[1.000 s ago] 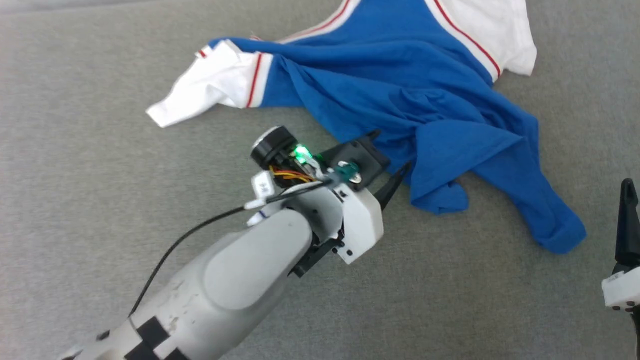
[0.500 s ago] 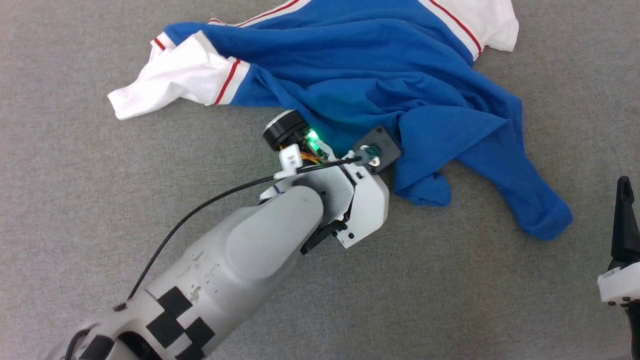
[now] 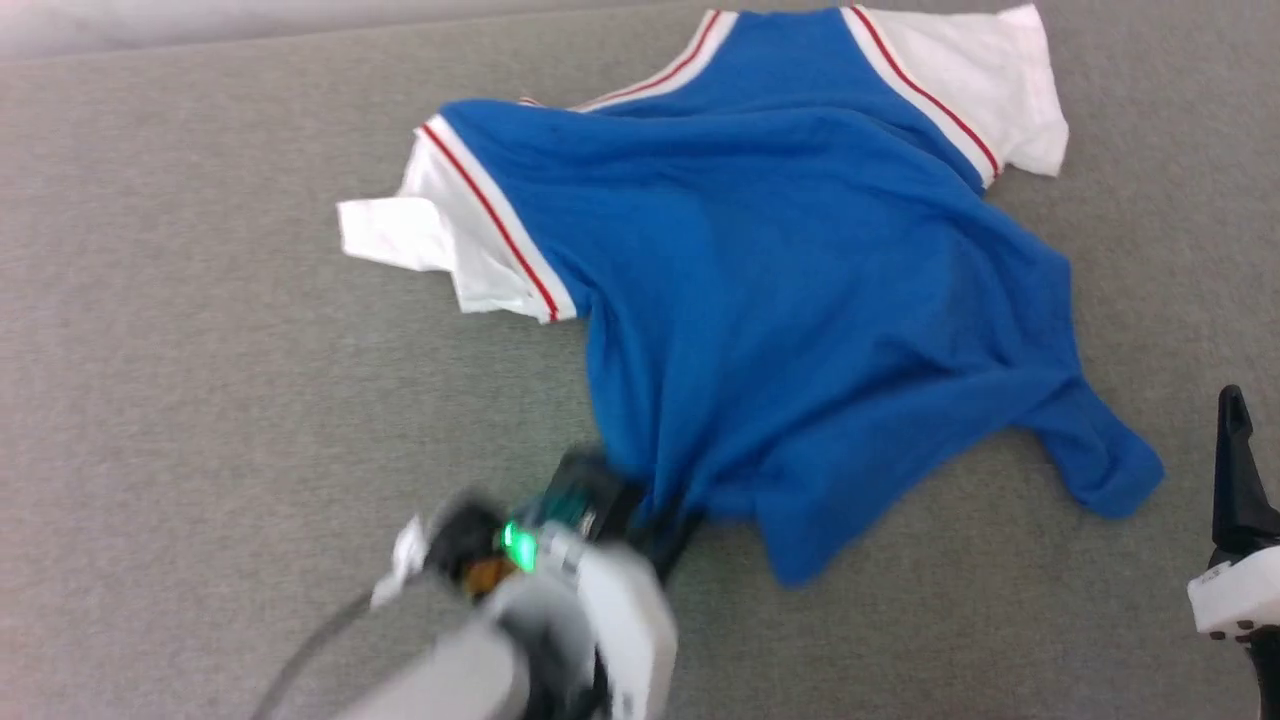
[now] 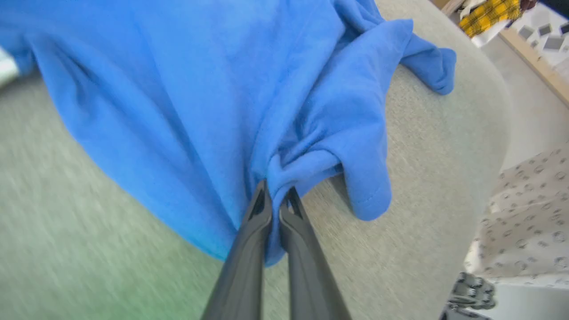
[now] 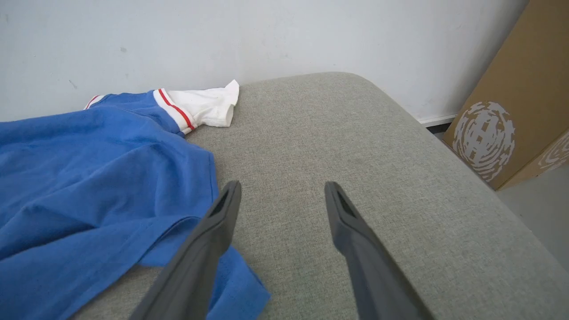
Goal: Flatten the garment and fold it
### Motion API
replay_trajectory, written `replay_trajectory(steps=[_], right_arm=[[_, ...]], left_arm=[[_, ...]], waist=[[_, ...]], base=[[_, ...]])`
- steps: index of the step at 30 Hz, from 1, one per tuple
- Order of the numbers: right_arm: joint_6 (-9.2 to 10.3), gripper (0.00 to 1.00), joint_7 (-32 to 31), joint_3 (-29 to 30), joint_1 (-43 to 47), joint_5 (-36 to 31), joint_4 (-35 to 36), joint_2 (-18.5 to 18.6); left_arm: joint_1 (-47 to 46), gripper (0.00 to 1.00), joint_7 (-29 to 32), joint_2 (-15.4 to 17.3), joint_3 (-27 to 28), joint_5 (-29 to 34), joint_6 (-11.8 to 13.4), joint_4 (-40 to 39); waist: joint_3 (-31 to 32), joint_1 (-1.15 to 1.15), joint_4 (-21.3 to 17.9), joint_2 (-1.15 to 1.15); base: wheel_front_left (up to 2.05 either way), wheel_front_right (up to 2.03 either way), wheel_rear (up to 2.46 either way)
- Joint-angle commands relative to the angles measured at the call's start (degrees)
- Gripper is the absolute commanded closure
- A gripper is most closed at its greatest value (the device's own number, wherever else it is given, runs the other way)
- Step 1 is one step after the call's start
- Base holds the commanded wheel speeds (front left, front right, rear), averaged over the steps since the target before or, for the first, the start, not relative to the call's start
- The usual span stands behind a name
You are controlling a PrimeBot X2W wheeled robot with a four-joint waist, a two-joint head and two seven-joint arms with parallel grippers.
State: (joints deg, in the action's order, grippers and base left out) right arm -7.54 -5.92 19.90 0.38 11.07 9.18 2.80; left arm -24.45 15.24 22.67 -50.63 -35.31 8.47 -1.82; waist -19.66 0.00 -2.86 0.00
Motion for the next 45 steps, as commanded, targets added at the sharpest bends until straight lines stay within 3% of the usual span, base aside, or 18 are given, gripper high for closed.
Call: replay_trajectory(steps=[1,5,10,11,13,17,22,28,38,39,40,41,45], right_arm=[[0.05,0.00,-0.12,-0.05,0.40,-0.01,0.54,0.08],[0.05,0.00,-0.90,0.26,0.96,-0.25,1.17,0.08],[0.05,0.00,-1.62,0.95,1.26,-0.41,1.86,0.08],[0.05,0.00,-1.75,0.94,1.25,-0.46,1.87,0.08],[0.05,0.00,-1.94,0.58,1.10,-0.37,1.83,0.08],[0.05,0.00,-2.04,0.25,0.89,-0.18,1.63,0.08],[0.05,0.00,-1.94,-0.05,0.84,0.01,1.22,0.08],[0.05,0.00,-1.41,-0.71,0.18,0.54,0.80,0.08],[0.05,0.00,-0.44,-0.78,-0.77,0.90,-0.20,0.08],[0.05,0.00,-0.35,-0.77,-0.86,0.90,-0.27,0.08],[0.05,0.00,-0.28,-0.77,-0.97,0.90,-0.36,0.08],[0.05,0.00,-0.24,-0.75,-1.08,0.88,-0.44,0.08],[0.05,0.00,-0.31,-0.41,-1.11,0.67,-0.61,0.08]], left_arm=[[3.50,1.00,-0.40,-0.02,0.33,-1.87,1.02,-1.47],[13.91,1.00,-0.64,2.50,0.17,-4.97,5.18,-4.71],[18.06,1.00,-3.16,2.31,1.14,-6.70,6.78,-5.61],[17.77,0.85,-3.87,2.24,1.47,-6.36,6.91,-5.50],[16.52,0.00,-6.12,1.87,2.80,-5.32,7.45,-5.59],[12.78,0.00,-12.35,1.40,7.03,-2.33,9.25,-7.07],[6.32,0.00,-14.68,3.03,10.60,3.33,12.72,-6.52],[-0.78,0.00,-8.94,4.73,9.91,10.55,17.45,-1.36],[-3.09,0.00,-2.87,4.07,10.90,10.64,21.55,7.08],[-3.02,0.26,-2.80,3.84,11.01,10.26,21.54,7.67],[-3.04,0.81,-3.02,3.75,11.11,9.95,21.28,8.15],[-3.05,1.00,-3.42,3.50,11.42,9.47,21.10,8.48],[-2.30,1.00,-6.93,2.18,13.94,7.07,21.19,7.60]], waist=[[1.04,0.00,1.27,0.00],[0.76,0.00,1.70,0.00],[0.46,0.00,2.38,0.00],[0.51,0.00,2.47,0.00],[0.69,0.00,2.54,0.00],[1.31,0.00,2.51,0.00],[1.62,0.00,2.21,0.00],[0.51,0.00,1.09,0.00],[-1.44,0.00,-0.08,0.00],[-1.58,0.00,-0.09,0.00],[-1.70,0.00,-0.08,0.00],[-1.79,0.00,-0.03,0.00],[-1.46,0.00,0.67,0.00]], base=[[0.00,0.00,0.00],[0.00,0.00,0.00],[0.00,0.00,0.00],[0.00,0.00,0.00],[0.00,0.00,0.00],[0.00,0.00,0.00],[0.00,0.00,0.00],[0.00,0.00,0.00],[0.00,0.00,0.00],[0.00,0.00,0.00],[0.00,0.00,0.00],[0.00,0.00,0.00],[0.00,0.00,0.00]])
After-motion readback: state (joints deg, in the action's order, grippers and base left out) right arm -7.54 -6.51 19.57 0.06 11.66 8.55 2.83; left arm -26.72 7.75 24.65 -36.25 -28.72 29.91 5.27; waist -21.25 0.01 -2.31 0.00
